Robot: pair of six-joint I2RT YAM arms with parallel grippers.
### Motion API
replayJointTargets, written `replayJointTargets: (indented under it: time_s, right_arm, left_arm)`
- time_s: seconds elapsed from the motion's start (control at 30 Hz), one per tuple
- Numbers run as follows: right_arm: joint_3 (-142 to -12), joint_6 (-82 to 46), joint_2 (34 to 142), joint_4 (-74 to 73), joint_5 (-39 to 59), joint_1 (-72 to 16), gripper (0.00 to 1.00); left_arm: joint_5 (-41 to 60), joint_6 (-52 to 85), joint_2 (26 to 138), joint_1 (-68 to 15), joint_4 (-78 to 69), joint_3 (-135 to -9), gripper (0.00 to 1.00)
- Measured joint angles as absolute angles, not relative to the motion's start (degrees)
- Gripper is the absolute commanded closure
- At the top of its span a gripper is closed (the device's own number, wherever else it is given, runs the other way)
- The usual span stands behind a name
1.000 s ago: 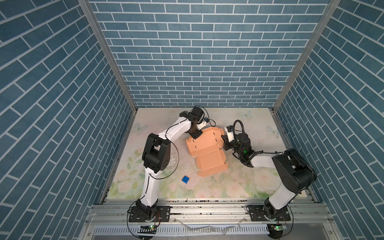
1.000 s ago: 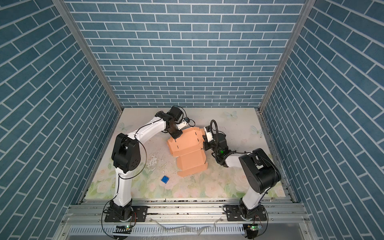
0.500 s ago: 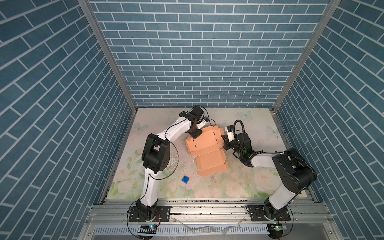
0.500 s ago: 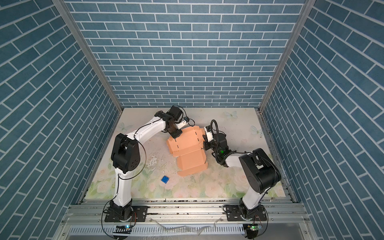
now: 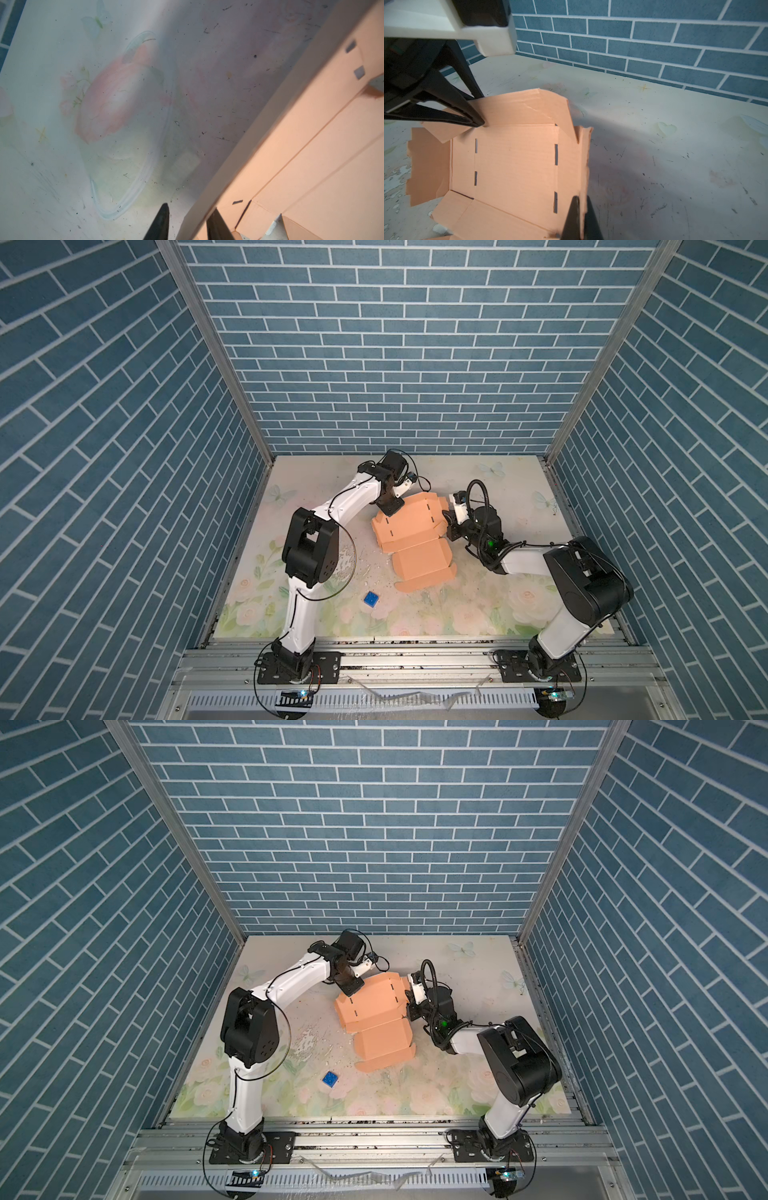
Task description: Fold the paper box
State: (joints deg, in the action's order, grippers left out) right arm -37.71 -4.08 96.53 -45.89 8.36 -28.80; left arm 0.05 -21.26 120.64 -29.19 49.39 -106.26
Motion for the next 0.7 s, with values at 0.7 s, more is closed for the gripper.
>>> replayJointTargets:
  time_s: [0.7]
  right_arm:
    - [-37.7,-6.2,96.6,-47.6,9.0,-28.1,0.83]
  left_arm:
    - [-20.1,-22.3,113.4,-37.6,35.2,-92.7,0.86]
